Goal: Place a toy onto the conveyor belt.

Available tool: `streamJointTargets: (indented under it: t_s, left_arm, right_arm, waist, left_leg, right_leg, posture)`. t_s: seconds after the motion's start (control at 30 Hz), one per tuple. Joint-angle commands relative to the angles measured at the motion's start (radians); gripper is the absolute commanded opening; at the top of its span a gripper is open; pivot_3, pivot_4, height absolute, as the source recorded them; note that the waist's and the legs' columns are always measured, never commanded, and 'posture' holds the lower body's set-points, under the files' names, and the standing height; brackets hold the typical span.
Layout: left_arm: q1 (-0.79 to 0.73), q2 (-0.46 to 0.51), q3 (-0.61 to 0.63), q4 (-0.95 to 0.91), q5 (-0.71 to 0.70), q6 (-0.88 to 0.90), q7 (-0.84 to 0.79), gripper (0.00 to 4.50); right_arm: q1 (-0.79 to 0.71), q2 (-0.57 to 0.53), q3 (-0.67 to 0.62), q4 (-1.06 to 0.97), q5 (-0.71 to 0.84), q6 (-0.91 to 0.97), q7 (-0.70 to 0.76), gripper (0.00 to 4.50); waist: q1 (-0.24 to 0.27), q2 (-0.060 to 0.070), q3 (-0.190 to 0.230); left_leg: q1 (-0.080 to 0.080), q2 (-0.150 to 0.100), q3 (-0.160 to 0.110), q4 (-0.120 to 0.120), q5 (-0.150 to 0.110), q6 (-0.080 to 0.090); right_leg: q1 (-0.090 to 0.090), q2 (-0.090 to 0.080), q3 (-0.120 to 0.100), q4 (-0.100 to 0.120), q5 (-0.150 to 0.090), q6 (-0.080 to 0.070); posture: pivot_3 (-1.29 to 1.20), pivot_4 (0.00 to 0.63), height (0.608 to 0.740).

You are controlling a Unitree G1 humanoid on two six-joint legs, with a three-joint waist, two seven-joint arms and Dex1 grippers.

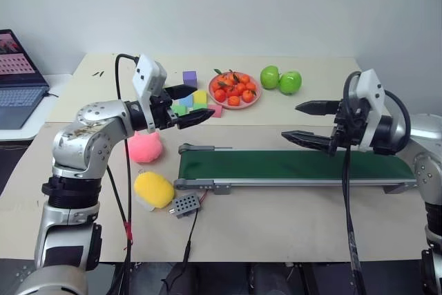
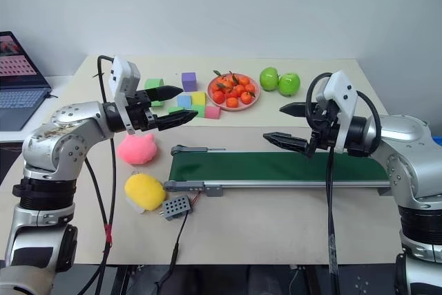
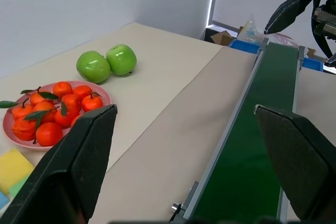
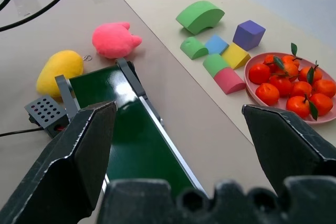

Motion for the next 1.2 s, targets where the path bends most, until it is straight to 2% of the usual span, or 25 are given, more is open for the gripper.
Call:
streamJointTargets:
  t_s: [0.03, 0.3, 0.4, 0.47, 0.6, 0.77, 0.93, 1.2]
  left_arm:
    - [0.01, 0.022, 0.013, -0.041, -0.008, -0.007, -0.015, 4.48]
    - [0.045, 0.045, 0.097, -0.011, -0.021, 0.034, 0.038, 4.48]
    - [0.065, 0.047, 0.168, 0.013, -0.051, 0.082, 0.081, 4.48]
    - [0.078, 0.044, 0.229, 0.034, -0.086, 0.131, 0.116, 4.48]
    - [0.148, 0.015, 0.508, 0.191, -0.219, 0.363, 0.315, 4.48]
    - [0.122, -0.041, 0.813, 0.407, -0.402, 0.631, 0.516, 4.48]
    - [0.211, -0.061, 0.893, 0.39, -0.465, 0.716, 0.561, 4.48]
    - [0.257, -0.053, 1.046, 0.545, -0.525, 0.845, 0.653, 4.48]
  right_arm:
    - [-0.019, 0.001, -0.02, -0.016, 0.006, -0.023, 0.002, 4.5]
    - [-0.028, 0.005, -0.003, -0.002, 0.001, -0.027, 0.014, 4.5]
    - [-0.027, 0.007, 0.002, 0.001, 0.0, -0.029, 0.019, 4.5]
    - [-0.031, 0.008, 0.005, 0.006, -0.001, -0.03, 0.021, 4.5]
    - [-0.043, 0.018, 0.029, 0.023, -0.01, -0.038, 0.036, 4.5]
    - [-0.052, 0.028, 0.042, 0.033, -0.013, -0.041, 0.044, 4.5]
    - [-0.046, 0.018, 0.04, 0.03, -0.014, -0.033, 0.057, 4.5]
    - [-0.028, 0.002, 0.032, 0.022, -0.021, -0.025, 0.064, 4.5]
  waist:
    - [0.0, 0.0, 0.0]
    - [-0.001, 0.0, 0.0]
    - [-0.003, 0.0, 0.0]
    - [-0.004, 0.0, 0.0]
    - [-0.014, 0.0, 0.0]
    - [-0.006, -0.001, 0.001]
    - [-0.002, -0.003, 0.001]
    - [-0.002, -0.003, 0.001]
  left_leg:
    - [0.0, 0.0, 0.0, 0.0, 0.0, 0.0]
    - [0.0, 0.0, 0.0, 0.0, 0.0, 0.0]
    - [0.0, 0.0, 0.0, 0.0, 0.0, 0.0]
    - [0.0, 0.0, 0.0, 0.0, 0.0, 0.0]
    - [0.001, 0.0, 0.0, 0.0, 0.0, 0.0]
    - [0.001, 0.0, -0.001, 0.001, 0.0, 0.0]
    - [0.0, 0.0, -0.002, 0.001, 0.0, -0.001]
    - [0.001, -0.001, -0.002, 0.001, 0.001, -0.002]
  right_leg:
    - [0.0, 0.0, 0.0, 0.0, 0.0, 0.0]
    - [0.0, 0.0, 0.0, 0.0, 0.0, 0.0]
    - [0.0, 0.0, 0.0, 0.0, 0.0, 0.0]
    - [0.0, 0.0, 0.0, 0.0, 0.0, 0.0]
    - [0.0, 0.0, 0.0, 0.0, 0.0, 0.0]
    - [0.0, 0.0, 0.0, 0.001, 0.0, 0.0]
    - [0.0, 0.0, -0.001, 0.001, 0.0, 0.0]
    - [0.0, 0.0, -0.001, 0.001, 0.0, 0.0]
  posture:
    - [0.0, 0.15, 0.738]
    - [0.0, 0.15, 0.738]
    - [0.0, 0.15, 0.738]
    - [0.0, 0.15, 0.738]
    - [0.0, 0.15, 0.738]
    - [0.0, 0.15, 0.738]
    - [0.0, 0.15, 0.738]
    - [0.0, 0.15, 0.738]
